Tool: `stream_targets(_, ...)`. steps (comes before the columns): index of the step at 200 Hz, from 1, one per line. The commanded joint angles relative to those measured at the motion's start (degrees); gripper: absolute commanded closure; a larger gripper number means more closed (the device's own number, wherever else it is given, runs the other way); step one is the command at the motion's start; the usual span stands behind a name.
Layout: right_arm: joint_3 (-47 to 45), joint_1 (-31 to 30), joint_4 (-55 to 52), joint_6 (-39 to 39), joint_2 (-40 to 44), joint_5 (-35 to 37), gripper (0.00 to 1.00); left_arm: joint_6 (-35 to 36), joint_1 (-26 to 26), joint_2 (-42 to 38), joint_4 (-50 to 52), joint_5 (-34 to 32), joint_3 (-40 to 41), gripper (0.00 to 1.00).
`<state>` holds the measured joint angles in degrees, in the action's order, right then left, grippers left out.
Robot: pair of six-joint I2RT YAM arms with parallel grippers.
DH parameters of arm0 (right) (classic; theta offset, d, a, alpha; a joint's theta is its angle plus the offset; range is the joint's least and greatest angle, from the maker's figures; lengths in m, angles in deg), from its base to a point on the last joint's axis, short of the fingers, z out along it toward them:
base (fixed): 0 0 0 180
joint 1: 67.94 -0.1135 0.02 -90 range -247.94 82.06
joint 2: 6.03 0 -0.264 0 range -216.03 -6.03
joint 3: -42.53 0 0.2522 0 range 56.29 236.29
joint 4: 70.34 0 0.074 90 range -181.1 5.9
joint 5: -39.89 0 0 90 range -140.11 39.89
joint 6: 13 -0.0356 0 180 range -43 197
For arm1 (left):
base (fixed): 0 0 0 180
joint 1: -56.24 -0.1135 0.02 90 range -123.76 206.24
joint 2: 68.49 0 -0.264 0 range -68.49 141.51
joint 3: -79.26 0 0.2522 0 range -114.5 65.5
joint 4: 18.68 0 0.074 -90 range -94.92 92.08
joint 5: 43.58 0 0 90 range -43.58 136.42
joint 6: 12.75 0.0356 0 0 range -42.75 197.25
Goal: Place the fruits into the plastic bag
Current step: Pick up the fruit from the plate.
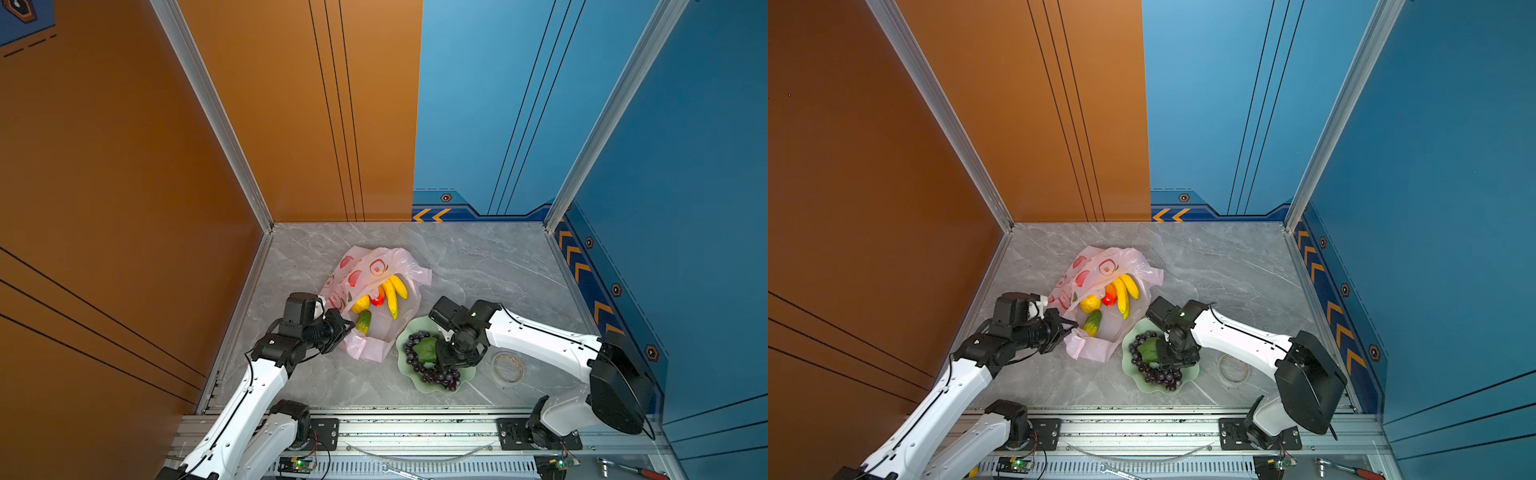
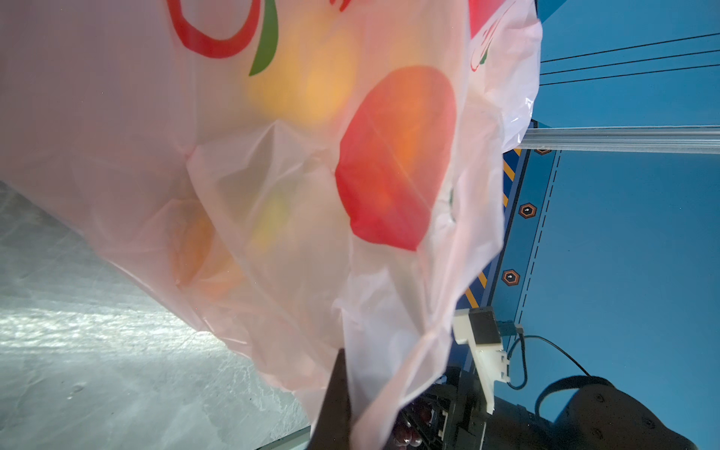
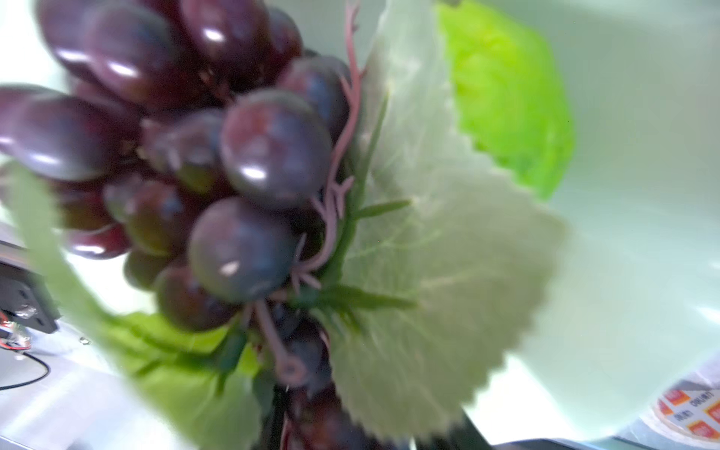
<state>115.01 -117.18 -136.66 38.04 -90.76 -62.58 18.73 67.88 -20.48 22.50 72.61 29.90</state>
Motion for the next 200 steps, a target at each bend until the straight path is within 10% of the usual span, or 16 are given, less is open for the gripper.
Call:
stream_targets(1, 1.17, 1.08, -2.07, 0.21, 2.06, 1.46, 0.56, 0.69, -0.58, -0.19, -0.17, 0.7, 0.94, 1.0)
stream_targets(75, 0.4, 2.58, -1.16, 0.72, 2.07, -0.14, 0.78, 1.09, -1.4, -0.12, -0.17, 1.31, 1.14, 1.0)
stream_targets(200, 4.45, 3.57, -4.31, -0.86, 7.47, 0.86, 0.85, 2.01, -2.94, 0.42, -0.09, 2.55, 1.39, 1.0)
